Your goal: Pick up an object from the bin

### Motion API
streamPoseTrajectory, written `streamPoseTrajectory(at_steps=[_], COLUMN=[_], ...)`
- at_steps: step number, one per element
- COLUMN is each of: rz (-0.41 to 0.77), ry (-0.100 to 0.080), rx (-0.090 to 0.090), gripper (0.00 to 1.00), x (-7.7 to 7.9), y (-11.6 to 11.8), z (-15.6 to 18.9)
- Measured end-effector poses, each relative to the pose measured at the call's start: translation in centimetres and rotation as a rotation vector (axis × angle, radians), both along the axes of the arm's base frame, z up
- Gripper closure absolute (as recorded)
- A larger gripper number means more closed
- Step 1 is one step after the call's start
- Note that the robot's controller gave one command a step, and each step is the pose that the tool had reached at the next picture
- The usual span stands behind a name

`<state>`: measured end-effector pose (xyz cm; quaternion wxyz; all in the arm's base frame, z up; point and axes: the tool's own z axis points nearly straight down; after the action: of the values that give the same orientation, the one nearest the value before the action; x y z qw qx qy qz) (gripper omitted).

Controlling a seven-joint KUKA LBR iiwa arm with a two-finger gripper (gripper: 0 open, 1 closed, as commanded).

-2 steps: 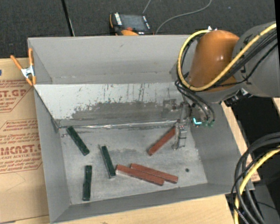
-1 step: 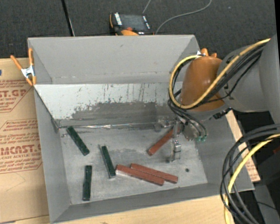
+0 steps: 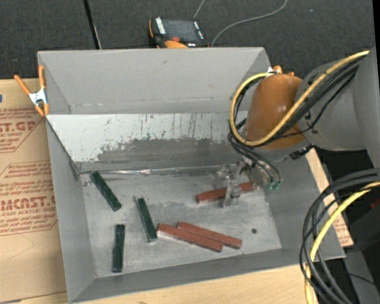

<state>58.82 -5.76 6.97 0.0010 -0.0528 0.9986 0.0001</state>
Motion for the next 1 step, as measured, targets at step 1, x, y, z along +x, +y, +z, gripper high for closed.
streamPoseTrajectory(at_steps=[1], rz=[0.172], ry=[-0.006], rx=[-0.001], gripper=[1.00], x=[-1.71], y=[1.95], z=[9.83])
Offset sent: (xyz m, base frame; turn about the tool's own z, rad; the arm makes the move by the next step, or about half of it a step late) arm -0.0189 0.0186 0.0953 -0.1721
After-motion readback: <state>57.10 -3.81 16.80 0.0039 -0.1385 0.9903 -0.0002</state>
